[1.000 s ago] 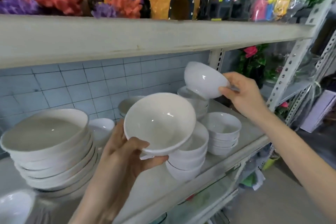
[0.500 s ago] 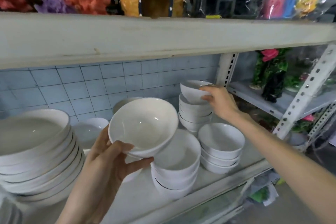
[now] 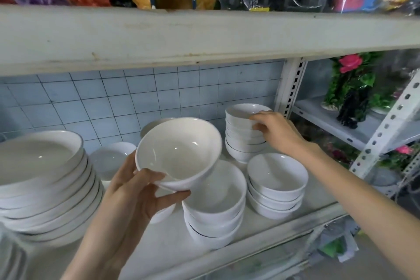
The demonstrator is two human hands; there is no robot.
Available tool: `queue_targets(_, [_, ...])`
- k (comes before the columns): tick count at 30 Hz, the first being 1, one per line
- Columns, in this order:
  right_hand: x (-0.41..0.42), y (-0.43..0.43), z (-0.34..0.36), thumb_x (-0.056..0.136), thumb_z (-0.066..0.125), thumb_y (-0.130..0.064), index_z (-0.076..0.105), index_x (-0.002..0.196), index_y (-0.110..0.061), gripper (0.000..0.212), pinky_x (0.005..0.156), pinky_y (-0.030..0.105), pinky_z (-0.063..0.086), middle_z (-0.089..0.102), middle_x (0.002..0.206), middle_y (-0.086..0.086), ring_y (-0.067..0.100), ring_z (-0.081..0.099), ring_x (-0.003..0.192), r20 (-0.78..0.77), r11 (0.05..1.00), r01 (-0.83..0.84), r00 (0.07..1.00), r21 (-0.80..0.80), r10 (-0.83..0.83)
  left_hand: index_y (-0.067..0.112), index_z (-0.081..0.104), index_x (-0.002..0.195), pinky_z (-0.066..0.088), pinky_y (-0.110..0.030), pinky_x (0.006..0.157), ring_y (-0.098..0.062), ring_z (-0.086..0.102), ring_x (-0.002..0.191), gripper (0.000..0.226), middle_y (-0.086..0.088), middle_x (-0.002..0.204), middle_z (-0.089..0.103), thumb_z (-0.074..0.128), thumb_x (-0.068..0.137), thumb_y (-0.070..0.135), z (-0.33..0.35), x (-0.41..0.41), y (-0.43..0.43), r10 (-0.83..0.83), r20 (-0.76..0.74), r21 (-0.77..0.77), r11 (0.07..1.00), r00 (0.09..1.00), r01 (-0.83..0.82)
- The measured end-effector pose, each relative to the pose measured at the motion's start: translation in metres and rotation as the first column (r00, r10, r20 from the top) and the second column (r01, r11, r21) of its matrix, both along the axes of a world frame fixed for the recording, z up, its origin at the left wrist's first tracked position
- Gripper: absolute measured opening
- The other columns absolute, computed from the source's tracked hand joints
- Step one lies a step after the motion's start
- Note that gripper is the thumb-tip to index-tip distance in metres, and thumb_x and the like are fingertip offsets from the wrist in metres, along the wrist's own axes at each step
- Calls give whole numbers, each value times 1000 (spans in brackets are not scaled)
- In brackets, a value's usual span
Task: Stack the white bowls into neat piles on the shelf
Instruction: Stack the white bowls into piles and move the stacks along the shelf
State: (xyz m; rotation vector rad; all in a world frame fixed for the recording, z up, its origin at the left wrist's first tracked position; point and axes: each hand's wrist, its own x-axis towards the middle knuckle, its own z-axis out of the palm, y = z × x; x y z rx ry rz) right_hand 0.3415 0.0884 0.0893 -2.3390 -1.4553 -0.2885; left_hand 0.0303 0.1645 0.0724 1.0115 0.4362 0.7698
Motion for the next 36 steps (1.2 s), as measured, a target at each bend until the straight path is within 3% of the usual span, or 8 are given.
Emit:
queue_targets(4, [-14,-1,2,92,56,-11,62,121,-10,29,101,43,39,60,122,7,30,54,113,28,975,-124,992,186,121,16,52,128,51,-59,83,-35,63,107,43,-16,124,61,44,89,-1,7,0,-1,-14,-18,-5,1000,1000,14])
queue_targets(6, [-38,-3,10,93,54,-22,59,124,-12,33,106,38,36,58,124,3,20,53,117,-118,911,-186,963,369,244,13,54,125,54,-58,79,-34,63,107,48,-16,123,61,51,81,-4,15,1,-6,-10,-13,-8,1000,1000,10])
queue_targets(10, [-101,-20,25,80,49,-58,36,137,-25,67,97,14,39,45,137,-10,-8,46,120,-605,807,-353,536,473,589,9,55,125,56,-55,70,-32,61,101,61,-20,128,55,54,64,0,26,4,-12,-25,17,-36,999,1000,26])
queue_targets(13, [-118,-23,22,70,61,-57,15,144,-26,93,99,13,38,35,139,-21,-15,42,121,-672,772,-472,406,426,619,7,54,124,58,-51,68,-32,64,99,59,-21,129,54,54,65,2,28,7,-10,-25,13,-30,999,1000,25])
queue_targets(18, [-116,-16,20,50,80,-58,33,134,-27,101,94,20,46,53,121,-29,-9,50,117,-708,777,-323,324,541,628,10,47,131,58,-45,71,-34,63,107,72,-17,126,59,72,64,14,33,9,-7,-28,21,71,997,999,27])
queue_targets(25, [-120,-24,16,53,74,-68,46,120,-26,84,83,15,47,55,123,-5,8,51,115,-644,738,-208,377,642,666,31,53,116,56,-34,85,-17,66,103,57,-2,120,65,76,65,30,27,10,-9,6,-129,397,917,992,46])
queue_targets(29, [-120,-25,8,49,71,-76,50,115,-29,83,86,27,51,58,113,-3,10,54,104,-690,766,-142,356,627,630,34,52,113,56,-24,78,-7,68,93,57,2,105,71,76,62,36,20,22,-12,119,-152,405,913,981,-48])
queue_targets(36, [-124,-32,4,50,69,-77,52,113,-28,81,97,49,48,58,122,4,11,57,111,-741,801,-122,317,587,592,24,51,126,54,-37,90,-20,65,107,71,-7,114,68,72,62,46,10,27,-23,146,-154,390,918,977,-75])
